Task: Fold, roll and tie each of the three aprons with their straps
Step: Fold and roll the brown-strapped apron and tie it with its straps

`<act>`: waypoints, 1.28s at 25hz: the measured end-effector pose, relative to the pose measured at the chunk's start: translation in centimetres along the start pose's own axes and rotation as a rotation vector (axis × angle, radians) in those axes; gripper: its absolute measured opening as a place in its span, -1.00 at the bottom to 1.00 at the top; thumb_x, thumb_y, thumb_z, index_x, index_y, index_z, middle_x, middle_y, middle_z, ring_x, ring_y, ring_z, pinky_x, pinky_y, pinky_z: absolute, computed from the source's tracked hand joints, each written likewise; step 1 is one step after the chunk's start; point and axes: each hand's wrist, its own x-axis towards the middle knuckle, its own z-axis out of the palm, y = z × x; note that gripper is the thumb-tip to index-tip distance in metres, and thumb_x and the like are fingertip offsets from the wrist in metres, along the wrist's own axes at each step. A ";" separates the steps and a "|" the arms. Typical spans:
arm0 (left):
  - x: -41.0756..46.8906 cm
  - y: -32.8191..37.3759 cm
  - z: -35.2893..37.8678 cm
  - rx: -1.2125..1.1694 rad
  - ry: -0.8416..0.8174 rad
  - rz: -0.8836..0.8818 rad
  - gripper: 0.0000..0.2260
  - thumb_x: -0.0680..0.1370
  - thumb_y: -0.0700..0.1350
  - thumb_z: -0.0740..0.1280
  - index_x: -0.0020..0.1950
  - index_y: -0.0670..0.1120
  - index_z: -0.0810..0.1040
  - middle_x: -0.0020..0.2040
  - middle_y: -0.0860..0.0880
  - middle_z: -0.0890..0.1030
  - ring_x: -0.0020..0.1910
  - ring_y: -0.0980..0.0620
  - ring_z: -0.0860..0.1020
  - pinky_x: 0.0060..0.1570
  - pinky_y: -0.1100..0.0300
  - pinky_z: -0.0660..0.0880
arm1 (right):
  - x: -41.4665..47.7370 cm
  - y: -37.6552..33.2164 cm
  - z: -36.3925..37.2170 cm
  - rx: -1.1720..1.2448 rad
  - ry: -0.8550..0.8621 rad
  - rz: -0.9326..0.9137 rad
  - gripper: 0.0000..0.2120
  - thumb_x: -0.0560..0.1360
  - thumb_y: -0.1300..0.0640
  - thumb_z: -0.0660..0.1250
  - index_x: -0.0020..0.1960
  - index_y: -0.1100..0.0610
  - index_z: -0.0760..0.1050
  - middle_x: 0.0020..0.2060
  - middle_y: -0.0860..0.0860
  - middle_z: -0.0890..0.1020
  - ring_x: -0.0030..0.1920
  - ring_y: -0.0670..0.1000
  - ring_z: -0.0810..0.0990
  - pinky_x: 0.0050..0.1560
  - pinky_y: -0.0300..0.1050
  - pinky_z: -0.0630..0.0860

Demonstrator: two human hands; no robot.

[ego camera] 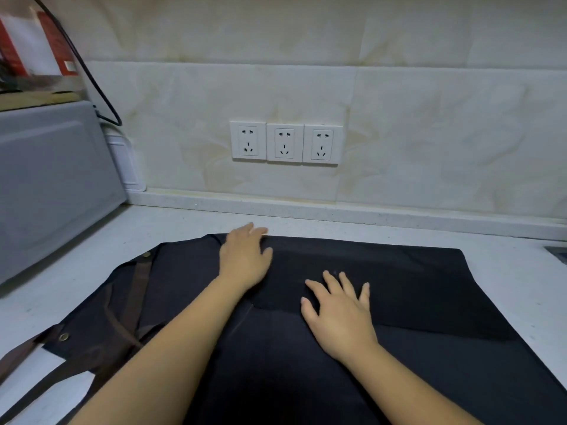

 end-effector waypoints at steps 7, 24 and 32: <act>-4.3 5.7 4.7 0.230 -0.305 0.052 -0.50 0.63 0.27 -0.12 0.57 0.23 0.03 0.61 0.05 -0.09 0.58 -0.08 -0.17 0.40 -0.41 -0.22 | 2.6 4.4 -1.5 0.039 -0.032 0.156 -0.52 0.63 -0.18 -0.05 0.53 -0.15 0.12 0.56 -0.03 0.07 0.55 0.06 -0.03 0.49 0.16 -0.06; -5.0 5.7 5.1 0.131 -0.073 0.105 -0.57 0.64 0.21 0.02 0.48 0.17 0.31 0.56 0.08 0.21 0.55 0.02 0.10 0.51 -0.11 -0.01 | 7.3 22.0 -8.0 0.674 0.428 0.690 -0.68 0.47 0.37 0.14 0.06 0.09 0.55 0.04 0.10 0.57 -0.07 0.13 0.52 -0.10 -0.09 0.45; -3.9 5.5 5.2 0.148 -0.138 0.107 -0.56 0.64 0.21 -0.02 0.52 0.20 0.21 0.59 0.09 0.09 0.58 0.03 -0.03 0.50 -0.18 -0.14 | 8.6 21.5 -5.8 0.235 0.460 0.692 -0.65 0.53 0.30 0.16 0.22 0.08 0.56 0.23 0.15 0.51 0.24 0.20 0.40 0.23 0.05 0.38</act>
